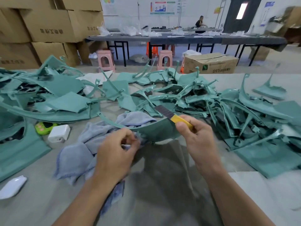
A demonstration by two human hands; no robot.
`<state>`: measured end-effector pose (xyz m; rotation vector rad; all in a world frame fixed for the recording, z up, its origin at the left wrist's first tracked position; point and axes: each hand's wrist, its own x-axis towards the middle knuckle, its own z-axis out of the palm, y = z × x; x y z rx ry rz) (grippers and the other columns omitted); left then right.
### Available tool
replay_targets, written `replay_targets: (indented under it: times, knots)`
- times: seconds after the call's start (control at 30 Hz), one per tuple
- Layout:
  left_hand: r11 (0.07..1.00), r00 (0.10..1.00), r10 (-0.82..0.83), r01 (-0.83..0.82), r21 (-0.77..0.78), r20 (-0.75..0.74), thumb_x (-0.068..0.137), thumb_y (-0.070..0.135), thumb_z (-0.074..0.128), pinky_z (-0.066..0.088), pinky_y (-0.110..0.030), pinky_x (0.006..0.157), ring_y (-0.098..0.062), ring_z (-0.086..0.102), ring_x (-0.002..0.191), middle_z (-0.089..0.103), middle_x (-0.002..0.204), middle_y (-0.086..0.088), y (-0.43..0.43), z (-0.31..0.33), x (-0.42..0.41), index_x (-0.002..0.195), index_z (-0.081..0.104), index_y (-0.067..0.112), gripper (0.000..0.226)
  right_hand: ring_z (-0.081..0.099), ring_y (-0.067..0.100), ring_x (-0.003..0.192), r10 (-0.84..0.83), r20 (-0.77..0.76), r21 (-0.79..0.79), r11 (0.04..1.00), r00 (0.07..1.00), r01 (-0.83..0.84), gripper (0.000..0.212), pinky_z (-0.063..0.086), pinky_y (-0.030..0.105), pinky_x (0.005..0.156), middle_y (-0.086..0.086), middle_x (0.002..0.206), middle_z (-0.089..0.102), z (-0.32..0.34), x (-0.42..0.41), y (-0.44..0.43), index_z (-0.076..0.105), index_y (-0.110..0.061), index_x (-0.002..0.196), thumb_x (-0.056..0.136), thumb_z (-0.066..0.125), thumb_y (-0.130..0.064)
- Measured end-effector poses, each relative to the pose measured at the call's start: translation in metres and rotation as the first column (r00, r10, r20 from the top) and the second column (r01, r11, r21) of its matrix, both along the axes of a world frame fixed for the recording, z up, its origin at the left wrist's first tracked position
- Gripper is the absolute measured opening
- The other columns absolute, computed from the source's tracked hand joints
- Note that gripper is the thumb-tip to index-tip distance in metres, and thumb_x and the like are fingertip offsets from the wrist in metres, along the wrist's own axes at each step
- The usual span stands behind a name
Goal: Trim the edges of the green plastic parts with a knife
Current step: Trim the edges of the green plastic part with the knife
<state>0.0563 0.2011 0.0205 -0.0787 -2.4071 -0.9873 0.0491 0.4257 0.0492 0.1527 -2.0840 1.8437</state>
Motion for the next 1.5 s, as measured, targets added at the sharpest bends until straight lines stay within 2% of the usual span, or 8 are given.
replay_targets:
  times: [0.13,0.3,0.63,0.8,0.93,1.1,1.3,1.5]
  knots:
    - [0.957,0.952,-0.288,0.288,0.023,0.106,0.078,0.043,0.071,0.043,-0.007,0.082,0.009,0.061,0.101,0.066,0.108,0.032,0.048,-0.010,0.011,0.122,0.049,0.043,0.049,0.069,0.013,0.077,0.067,0.062,-0.158,0.986,0.996,-0.057,0.024,0.052,0.022,0.066,0.009,0.084,0.077,-0.001,0.007,-0.011,0.079,-0.020,0.074,0.095,0.069,-0.015]
    - [0.951,0.941,-0.296,0.273,0.148,0.163,0.072,0.042,0.078,0.039,0.002,0.062,0.023,0.057,0.079,0.055,0.095,0.051,0.057,-0.009,0.012,0.106,0.032,0.056,0.059,0.078,0.024,0.084,0.380,0.255,-0.530,0.824,0.889,-0.200,0.023,0.057,0.022,0.062,0.019,0.098,0.078,-0.008,0.017,-0.029,0.067,-0.009,0.079,0.081,0.063,-0.031]
    - [0.801,0.842,-0.380,0.093,0.592,0.382,0.073,0.019,0.075,0.048,-0.030,0.061,-0.012,0.062,0.060,0.069,0.068,0.004,0.051,-0.018,-0.016,0.125,0.052,0.035,0.059,0.073,0.024,0.075,0.384,0.377,-0.624,0.778,0.843,-0.076,0.027,0.050,0.036,0.078,0.020,0.094,0.076,-0.014,0.009,-0.021,0.057,-0.010,0.071,0.094,0.057,-0.025]
    - [0.985,0.937,0.084,-0.130,0.116,0.339,0.085,0.050,0.067,0.037,-0.027,0.059,-0.006,0.056,0.065,0.061,0.067,0.013,0.043,-0.019,-0.030,0.087,0.048,0.032,0.027,0.066,0.023,0.061,0.363,0.458,-0.691,0.720,0.811,0.069,0.034,0.047,0.037,0.077,0.018,0.079,0.071,-0.020,0.009,-0.024,0.056,-0.009,0.068,0.100,0.052,-0.020]
    - [0.975,0.894,0.023,-0.119,0.188,0.447,0.086,0.047,0.070,0.043,-0.030,0.069,-0.014,0.060,0.074,0.063,0.072,0.014,0.053,-0.008,-0.043,0.093,0.053,0.031,0.024,0.065,0.024,0.059,0.381,0.455,-0.742,0.662,0.805,0.106,0.039,0.048,0.037,0.077,0.019,0.077,0.069,-0.019,0.005,-0.025,0.059,-0.009,0.062,0.099,0.052,-0.020]
    - [0.686,0.737,-0.509,0.035,0.727,0.445,0.084,-0.006,0.065,0.045,-0.018,0.047,-0.008,0.058,0.047,0.066,0.059,-0.001,0.048,0.006,-0.053,0.091,0.067,0.008,0.016,0.060,0.024,0.059,0.432,0.421,-0.789,0.608,0.797,0.087,0.024,0.047,0.034,0.072,0.019,0.072,0.065,-0.018,0.001,-0.031,0.060,-0.006,0.062,0.079,0.061,-0.023]
    - [0.594,0.858,-0.463,0.114,0.796,0.223,0.064,0.003,0.070,0.057,-0.028,0.059,-0.020,0.071,0.069,0.077,0.081,-0.011,0.030,0.008,-0.036,0.080,0.077,0.004,0.017,0.058,0.023,0.062,0.426,0.298,-0.807,0.591,0.854,-0.013,0.021,0.042,0.035,0.070,0.019,0.073,0.058,-0.017,0.003,-0.024,0.056,-0.003,0.071,0.083,0.059,-0.020]
    - [0.982,0.996,-0.070,0.077,0.171,-0.049,0.073,0.003,0.059,0.037,-0.029,0.050,-0.004,0.047,0.056,0.057,0.064,0.008,-0.005,0.001,-0.038,0.069,0.054,0.011,0.011,0.053,0.023,0.062,0.328,0.189,-0.640,0.756,0.925,-0.137,0.022,0.047,0.031,0.064,0.020,0.074,0.062,-0.014,0.007,-0.015,0.059,-0.003,0.074,0.084,0.061,-0.022]
